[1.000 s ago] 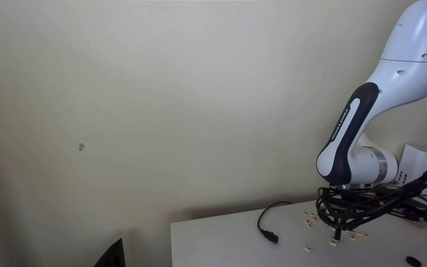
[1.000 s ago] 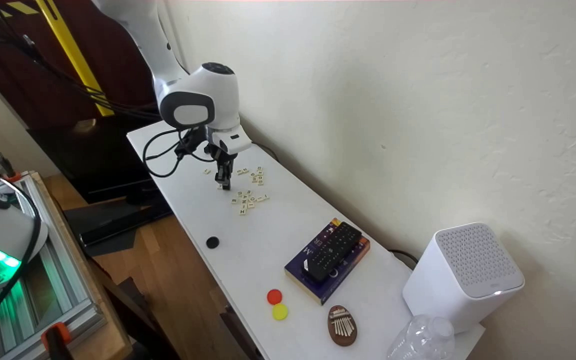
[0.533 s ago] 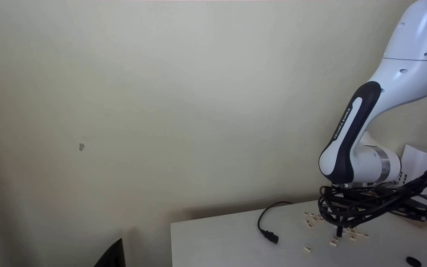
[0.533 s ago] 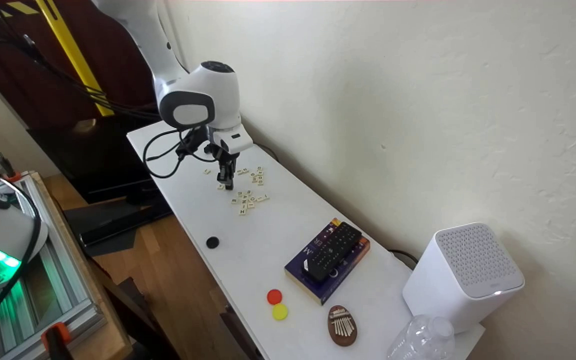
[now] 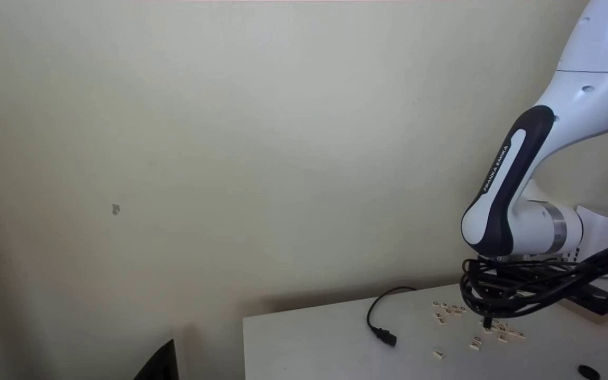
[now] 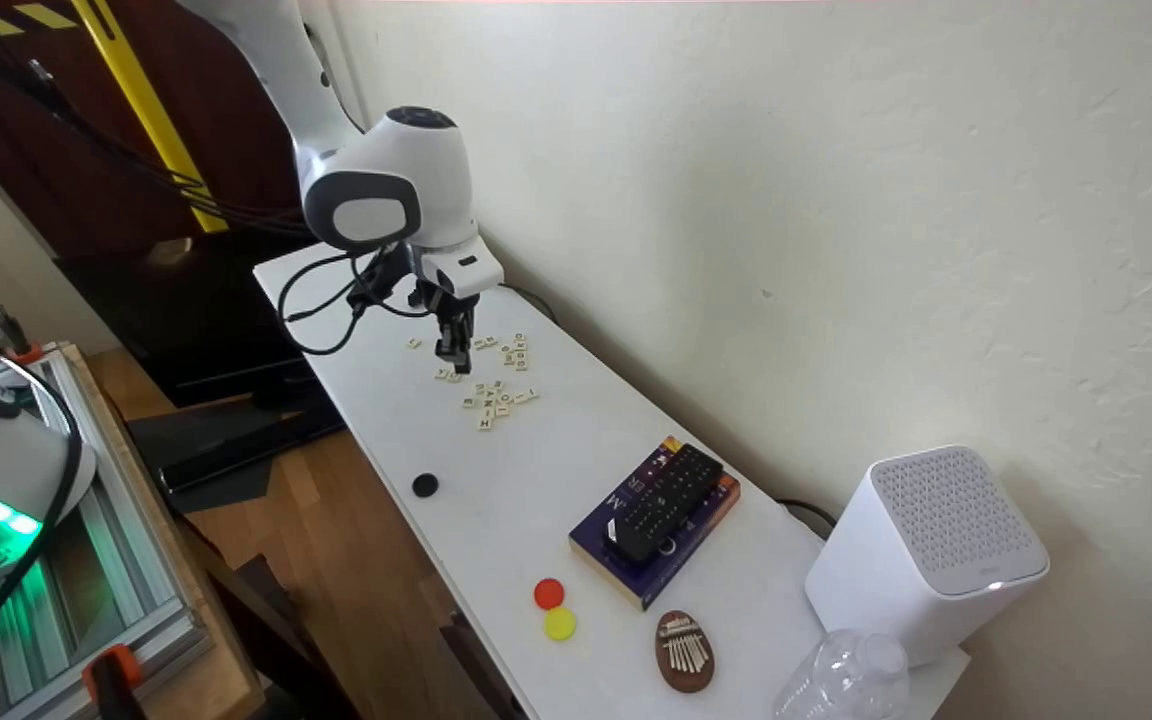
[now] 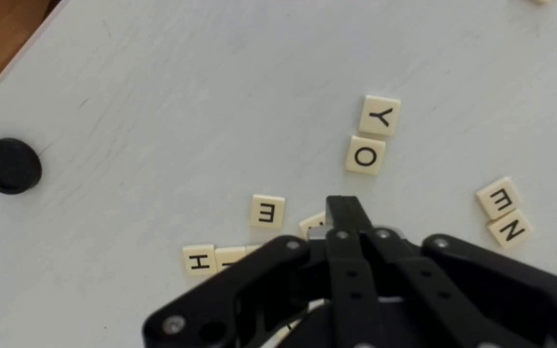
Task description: Arrange some of the tiles neatly to the left
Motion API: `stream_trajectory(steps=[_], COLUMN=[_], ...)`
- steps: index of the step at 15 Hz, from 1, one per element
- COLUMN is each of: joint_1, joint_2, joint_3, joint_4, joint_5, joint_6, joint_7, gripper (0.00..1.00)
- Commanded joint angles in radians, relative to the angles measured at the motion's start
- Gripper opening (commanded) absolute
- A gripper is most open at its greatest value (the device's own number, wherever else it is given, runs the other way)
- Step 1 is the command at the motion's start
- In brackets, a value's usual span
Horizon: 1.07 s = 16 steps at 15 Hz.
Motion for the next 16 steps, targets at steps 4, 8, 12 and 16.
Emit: stream_trajectory(steps=[4, 8, 12, 16], joint_1=[0.150, 0.178, 0.034, -0.060], joint_2=[0.017, 0.038, 0.040, 0.043], joint_3=[-0.155, -0.175, -0.035, 0.037], joint_4=[-0.052, -0.066, -0.073, -0.082], joint_5=[-0.120, -0.154, -0.171, -0.208], joint_6=[0.142, 0.255, 0.334, 0.337], joint_7=[-0.093, -0.183, -0.321, -0.412], gripper=[0.00, 0.00, 0.00, 0.00])
